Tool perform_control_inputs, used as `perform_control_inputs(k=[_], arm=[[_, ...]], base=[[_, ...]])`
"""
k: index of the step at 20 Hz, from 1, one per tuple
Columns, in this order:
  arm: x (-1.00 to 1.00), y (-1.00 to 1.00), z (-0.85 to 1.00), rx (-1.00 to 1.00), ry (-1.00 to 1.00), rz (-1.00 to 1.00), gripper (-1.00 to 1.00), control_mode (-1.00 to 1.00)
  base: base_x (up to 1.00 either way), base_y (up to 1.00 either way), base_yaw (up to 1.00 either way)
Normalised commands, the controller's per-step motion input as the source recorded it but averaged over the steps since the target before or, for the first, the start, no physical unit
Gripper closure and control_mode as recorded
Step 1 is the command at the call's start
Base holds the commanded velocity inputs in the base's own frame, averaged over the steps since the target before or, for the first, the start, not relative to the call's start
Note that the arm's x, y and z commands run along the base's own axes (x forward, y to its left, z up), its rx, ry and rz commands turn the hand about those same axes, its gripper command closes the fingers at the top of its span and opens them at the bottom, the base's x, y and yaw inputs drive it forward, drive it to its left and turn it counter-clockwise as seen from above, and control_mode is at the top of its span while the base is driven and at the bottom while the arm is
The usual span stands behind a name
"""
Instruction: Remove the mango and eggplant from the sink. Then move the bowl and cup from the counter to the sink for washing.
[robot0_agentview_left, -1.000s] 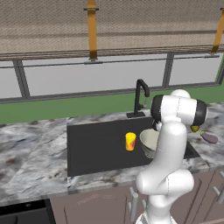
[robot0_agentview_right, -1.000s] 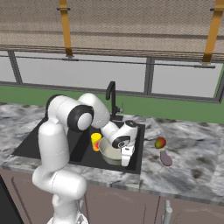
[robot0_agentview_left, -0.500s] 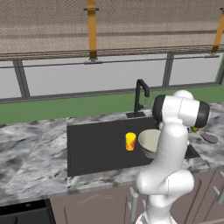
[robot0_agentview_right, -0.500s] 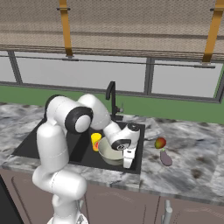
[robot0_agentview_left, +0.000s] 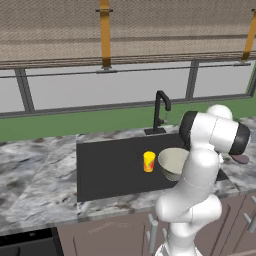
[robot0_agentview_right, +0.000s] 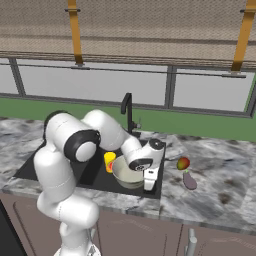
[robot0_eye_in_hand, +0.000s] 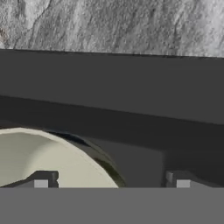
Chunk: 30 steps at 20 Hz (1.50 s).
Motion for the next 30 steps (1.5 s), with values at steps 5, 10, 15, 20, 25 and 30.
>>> perform_control_inputs(k=[5,10,15,20,25,30], arm=[[-0.09,-0.01,0.62,0.00,-0.10,0.09,-1.00,-1.00],[-0.30,-0.02,0.57,-0.03,-0.09,0.26,-1.00,-1.00],[-0.37,0.00,0.52,-0.17,-0.08,0.31,-1.00,-1.00],[-0.34,0.01,0.45,-0.24,-0.06,0.31,-1.00,-1.00],[-0.33,0.08,0.40,-0.27,-0.03,0.28,-1.00,-1.00],[-0.34,0.11,0.36,-0.19,-0.01,0.24,-1.00,-1.00]], base=[[0.00,0.00,0.00],[0.00,0.00,0.00],[0.00,0.00,0.00],[0.00,0.00,0.00],[0.00,0.00,0.00],[0.00,0.00,0.00]])
